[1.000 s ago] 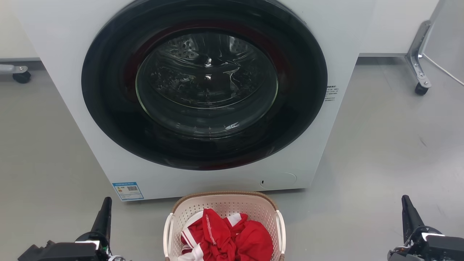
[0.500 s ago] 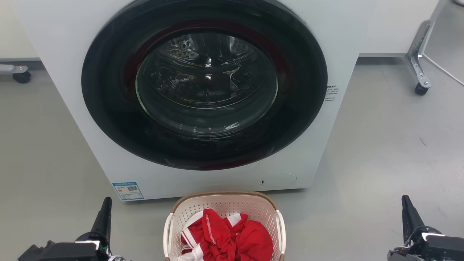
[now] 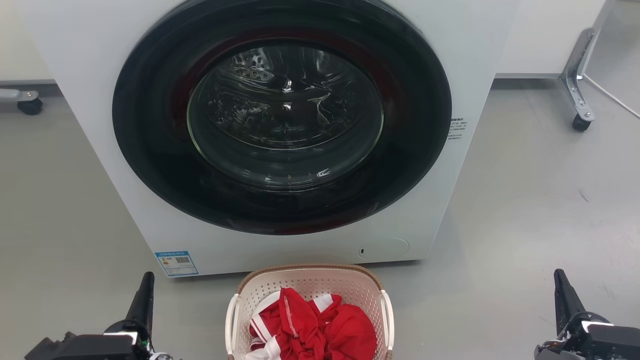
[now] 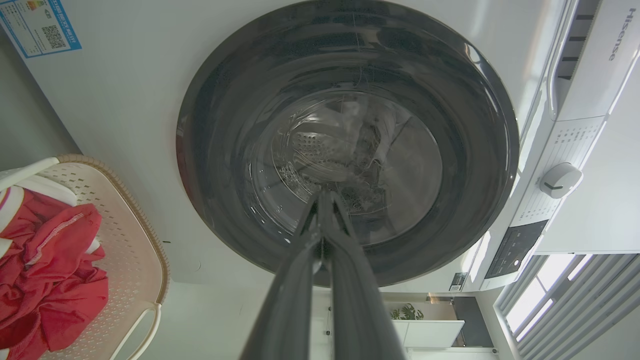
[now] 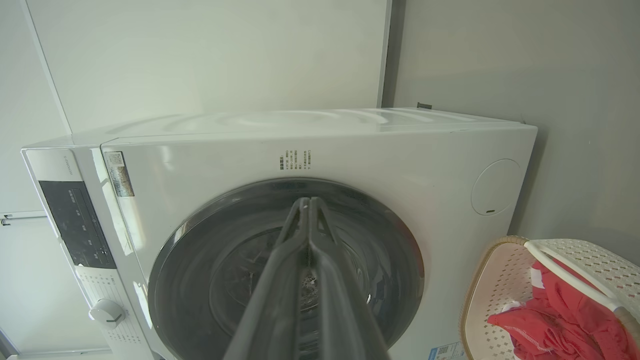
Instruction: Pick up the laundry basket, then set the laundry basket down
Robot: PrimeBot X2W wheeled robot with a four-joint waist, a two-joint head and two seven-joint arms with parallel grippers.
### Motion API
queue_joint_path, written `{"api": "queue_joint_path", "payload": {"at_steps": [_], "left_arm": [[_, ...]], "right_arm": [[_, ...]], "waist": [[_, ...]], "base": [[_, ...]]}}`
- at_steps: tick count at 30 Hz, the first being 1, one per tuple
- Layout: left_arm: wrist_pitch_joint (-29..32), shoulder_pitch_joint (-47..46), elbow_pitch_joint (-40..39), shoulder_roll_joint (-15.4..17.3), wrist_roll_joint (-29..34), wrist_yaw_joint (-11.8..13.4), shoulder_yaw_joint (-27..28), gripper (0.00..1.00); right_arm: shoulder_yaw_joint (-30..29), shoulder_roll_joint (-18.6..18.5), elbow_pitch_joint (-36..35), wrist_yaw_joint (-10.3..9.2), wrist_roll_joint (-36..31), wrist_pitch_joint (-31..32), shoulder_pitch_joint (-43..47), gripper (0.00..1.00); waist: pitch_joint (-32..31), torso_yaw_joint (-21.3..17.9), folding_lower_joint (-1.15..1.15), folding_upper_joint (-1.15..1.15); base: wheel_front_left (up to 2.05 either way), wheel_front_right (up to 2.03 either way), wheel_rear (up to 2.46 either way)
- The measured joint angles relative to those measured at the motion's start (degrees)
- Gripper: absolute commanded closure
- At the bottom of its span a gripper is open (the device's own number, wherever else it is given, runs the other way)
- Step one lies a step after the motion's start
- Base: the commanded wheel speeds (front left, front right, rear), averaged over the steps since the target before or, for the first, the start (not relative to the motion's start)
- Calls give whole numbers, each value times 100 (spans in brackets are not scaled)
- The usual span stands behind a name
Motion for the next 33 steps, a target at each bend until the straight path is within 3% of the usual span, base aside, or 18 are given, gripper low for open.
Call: {"api": "queue_joint_path", "payload": {"at_steps": [33], "left_arm": [[0,0,3,0,0,0,0,100]], "right_arm": [[0,0,-2,0,1,0,0,100]], "waist": [[0,0,0,0]], "base": [[0,0,0]]}}
